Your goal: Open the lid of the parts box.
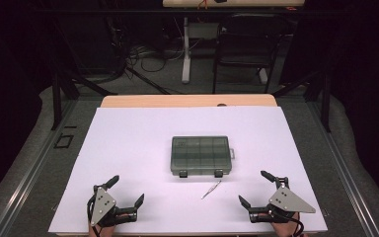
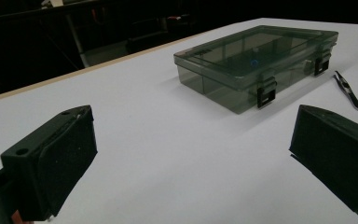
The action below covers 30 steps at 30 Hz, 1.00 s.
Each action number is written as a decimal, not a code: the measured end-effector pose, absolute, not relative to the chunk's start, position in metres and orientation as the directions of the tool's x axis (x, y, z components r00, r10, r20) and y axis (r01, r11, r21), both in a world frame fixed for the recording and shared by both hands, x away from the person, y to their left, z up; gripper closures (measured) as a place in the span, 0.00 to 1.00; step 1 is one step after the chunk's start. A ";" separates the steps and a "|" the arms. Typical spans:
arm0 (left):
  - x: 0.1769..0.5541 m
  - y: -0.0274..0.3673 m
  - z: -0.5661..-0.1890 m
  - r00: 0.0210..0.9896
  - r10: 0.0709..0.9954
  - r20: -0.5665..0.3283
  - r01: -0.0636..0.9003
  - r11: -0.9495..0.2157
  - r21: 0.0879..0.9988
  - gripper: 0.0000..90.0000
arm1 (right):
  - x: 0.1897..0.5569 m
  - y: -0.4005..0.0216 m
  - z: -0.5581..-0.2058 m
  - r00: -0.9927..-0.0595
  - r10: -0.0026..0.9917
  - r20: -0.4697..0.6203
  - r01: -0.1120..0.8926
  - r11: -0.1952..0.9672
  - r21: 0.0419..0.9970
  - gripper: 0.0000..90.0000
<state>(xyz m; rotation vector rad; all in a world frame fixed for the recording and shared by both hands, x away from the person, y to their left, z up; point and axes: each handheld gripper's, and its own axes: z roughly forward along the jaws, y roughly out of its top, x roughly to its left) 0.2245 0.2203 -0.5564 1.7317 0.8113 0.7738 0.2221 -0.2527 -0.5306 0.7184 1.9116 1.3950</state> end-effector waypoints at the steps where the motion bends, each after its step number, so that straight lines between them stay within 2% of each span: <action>1: 0.225 0.220 -0.557 0.566 0.816 0.113 0.160 -0.244 0.957 0.00 | 0.222 -0.253 -0.531 -0.634 0.751 -0.184 0.055 0.281 0.958 0.00; 30: 0.237 0.202 -0.554 0.632 0.761 0.145 0.151 -0.304 0.941 0.00 | 0.240 -0.239 -0.532 -0.690 0.706 -0.160 0.099 0.311 0.945 0.00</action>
